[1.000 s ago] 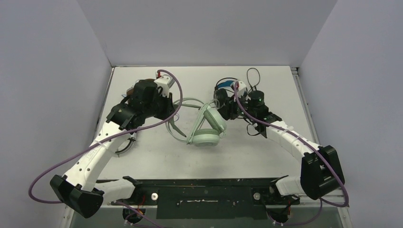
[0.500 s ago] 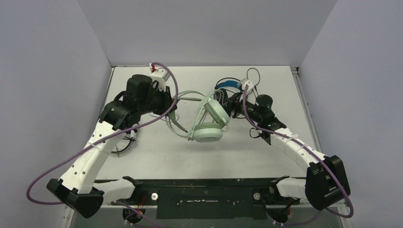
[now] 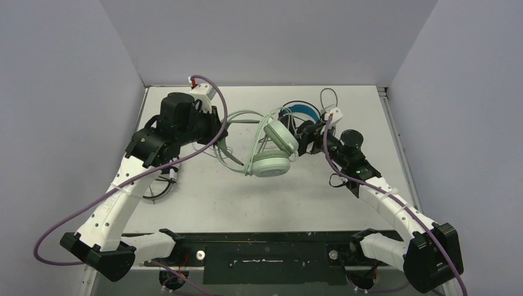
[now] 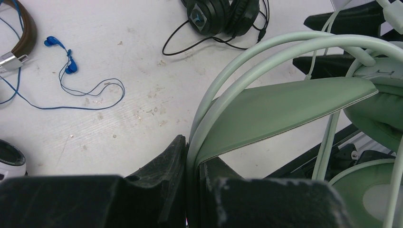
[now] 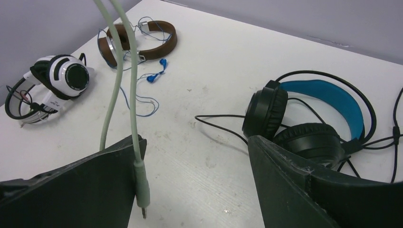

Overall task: Wrap the headphones
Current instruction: Wrap the headphones cable around the headphones.

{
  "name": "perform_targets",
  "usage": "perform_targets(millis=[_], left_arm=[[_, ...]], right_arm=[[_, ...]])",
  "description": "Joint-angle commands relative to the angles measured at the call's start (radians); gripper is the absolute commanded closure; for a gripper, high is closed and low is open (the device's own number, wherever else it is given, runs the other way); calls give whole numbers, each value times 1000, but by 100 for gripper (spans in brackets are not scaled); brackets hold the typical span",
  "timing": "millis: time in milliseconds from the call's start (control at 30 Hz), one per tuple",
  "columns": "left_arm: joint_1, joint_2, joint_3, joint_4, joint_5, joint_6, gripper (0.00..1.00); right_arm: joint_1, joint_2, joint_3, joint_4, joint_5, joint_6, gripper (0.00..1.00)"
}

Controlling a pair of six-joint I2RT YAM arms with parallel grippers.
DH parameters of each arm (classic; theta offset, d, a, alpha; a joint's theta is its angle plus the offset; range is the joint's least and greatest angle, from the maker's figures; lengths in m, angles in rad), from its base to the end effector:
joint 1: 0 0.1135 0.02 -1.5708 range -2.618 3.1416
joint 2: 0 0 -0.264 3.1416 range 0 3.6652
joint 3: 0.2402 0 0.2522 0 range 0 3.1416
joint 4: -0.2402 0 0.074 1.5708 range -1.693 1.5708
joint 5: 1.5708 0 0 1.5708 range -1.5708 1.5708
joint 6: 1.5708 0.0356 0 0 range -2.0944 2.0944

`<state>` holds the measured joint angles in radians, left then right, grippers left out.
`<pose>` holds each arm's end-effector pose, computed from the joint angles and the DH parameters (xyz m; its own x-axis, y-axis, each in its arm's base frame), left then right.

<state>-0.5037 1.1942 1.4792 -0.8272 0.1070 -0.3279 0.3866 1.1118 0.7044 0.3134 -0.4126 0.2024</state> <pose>0.2038 -0.1167 0.4290 -0.6082 -0.0304 -0.7932 0.3847 0.8628 -0.3280 0.2334 0.1104 0.2982 -0.2289 0.1056 -0.9677 -0.6831 0.6908 0.2370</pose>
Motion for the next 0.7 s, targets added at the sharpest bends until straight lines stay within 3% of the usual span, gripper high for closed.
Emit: perform_targets(millis=[0, 367, 667], left_arm=[[12, -1, 100, 82, 2, -74, 100], [13, 13, 113, 82, 5, -84, 100], [13, 12, 111, 83, 13, -88, 100]], right_arm=[[-6, -59, -57, -4, 26, 2, 18], [-5, -140, -199, 86, -103, 62, 7], [-5, -145, -109, 103, -197, 77, 1]])
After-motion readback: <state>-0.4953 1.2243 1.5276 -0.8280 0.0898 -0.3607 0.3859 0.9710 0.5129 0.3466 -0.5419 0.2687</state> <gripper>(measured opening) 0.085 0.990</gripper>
